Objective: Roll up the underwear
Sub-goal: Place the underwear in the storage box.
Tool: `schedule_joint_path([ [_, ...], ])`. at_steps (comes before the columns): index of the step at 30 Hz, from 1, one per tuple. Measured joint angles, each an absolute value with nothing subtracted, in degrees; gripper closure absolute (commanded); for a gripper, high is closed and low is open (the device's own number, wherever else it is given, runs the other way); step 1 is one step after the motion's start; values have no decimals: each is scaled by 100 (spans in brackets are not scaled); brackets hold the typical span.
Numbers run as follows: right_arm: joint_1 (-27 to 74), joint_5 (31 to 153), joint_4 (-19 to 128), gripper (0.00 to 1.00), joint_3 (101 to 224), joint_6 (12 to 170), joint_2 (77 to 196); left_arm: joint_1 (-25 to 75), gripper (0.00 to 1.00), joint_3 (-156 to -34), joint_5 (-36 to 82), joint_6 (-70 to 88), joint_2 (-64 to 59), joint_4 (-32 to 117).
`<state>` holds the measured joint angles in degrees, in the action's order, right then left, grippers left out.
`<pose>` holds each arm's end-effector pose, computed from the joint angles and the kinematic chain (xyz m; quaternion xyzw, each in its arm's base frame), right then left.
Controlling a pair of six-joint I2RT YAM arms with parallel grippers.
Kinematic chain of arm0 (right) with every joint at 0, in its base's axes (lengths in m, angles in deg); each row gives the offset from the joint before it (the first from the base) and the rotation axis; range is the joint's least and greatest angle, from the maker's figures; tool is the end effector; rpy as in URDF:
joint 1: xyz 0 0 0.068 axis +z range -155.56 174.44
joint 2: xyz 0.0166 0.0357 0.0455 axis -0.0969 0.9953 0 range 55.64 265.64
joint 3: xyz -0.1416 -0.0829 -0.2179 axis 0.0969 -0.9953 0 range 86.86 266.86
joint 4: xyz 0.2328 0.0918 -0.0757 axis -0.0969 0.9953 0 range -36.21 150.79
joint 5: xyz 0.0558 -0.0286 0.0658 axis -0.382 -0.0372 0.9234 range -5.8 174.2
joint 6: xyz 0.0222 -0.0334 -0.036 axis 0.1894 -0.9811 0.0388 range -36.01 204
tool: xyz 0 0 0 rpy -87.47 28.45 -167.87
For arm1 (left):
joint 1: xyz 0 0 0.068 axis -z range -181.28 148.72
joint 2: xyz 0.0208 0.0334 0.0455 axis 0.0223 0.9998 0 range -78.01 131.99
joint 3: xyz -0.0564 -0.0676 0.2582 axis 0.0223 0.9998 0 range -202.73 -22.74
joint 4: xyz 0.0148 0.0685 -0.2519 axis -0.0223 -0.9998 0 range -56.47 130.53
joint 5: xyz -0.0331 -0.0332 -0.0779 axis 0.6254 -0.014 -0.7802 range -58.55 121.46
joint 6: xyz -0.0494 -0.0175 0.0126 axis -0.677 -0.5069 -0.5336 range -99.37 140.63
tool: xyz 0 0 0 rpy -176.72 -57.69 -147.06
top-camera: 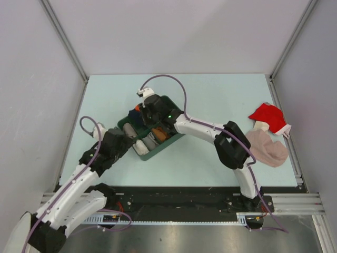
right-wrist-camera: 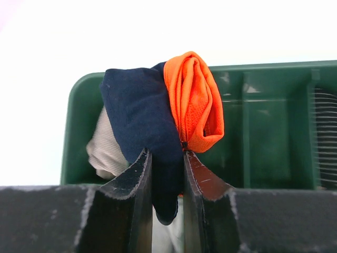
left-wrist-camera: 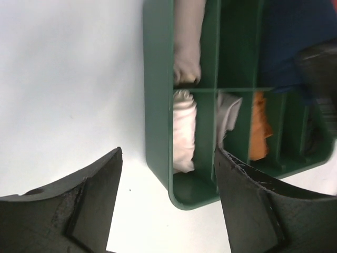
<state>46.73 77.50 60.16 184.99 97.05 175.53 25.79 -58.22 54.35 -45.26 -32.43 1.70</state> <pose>0.3076 0.3912 0.2557 -0.2592 0.8167 0.2349 0.4590 0.1462 -0.0593 0.2377 -0.3707 0.8425 -0.1213 0.3715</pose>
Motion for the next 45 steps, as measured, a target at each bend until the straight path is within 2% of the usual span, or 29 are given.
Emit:
schedule_joint_path([
  [9, 4881, 7533, 6388, 100, 19528, 9959, 18467, 2306, 23, -6434, 6148, -4023, -4211, -579],
  [22, 4846, 7479, 6482, 100, 19598, 10313, 18644, 2205, 25, -6438, 6156, -3536, -4056, -575],
  [32, 4835, 7441, 6292, 100, 19343, 10619, 18661, 1272, 49, -6246, 4720, -2198, -3547, 1077],
  [36, 4822, 7457, 6065, 100, 19135, 10696, 18648, 942, 57, -6244, 4128, -1870, -2873, 1724],
  [45, 4820, 7472, 5914, 100, 19026, 10755, 18629, 903, 73, -6338, 3422, -1470, -1289, 2424],
])
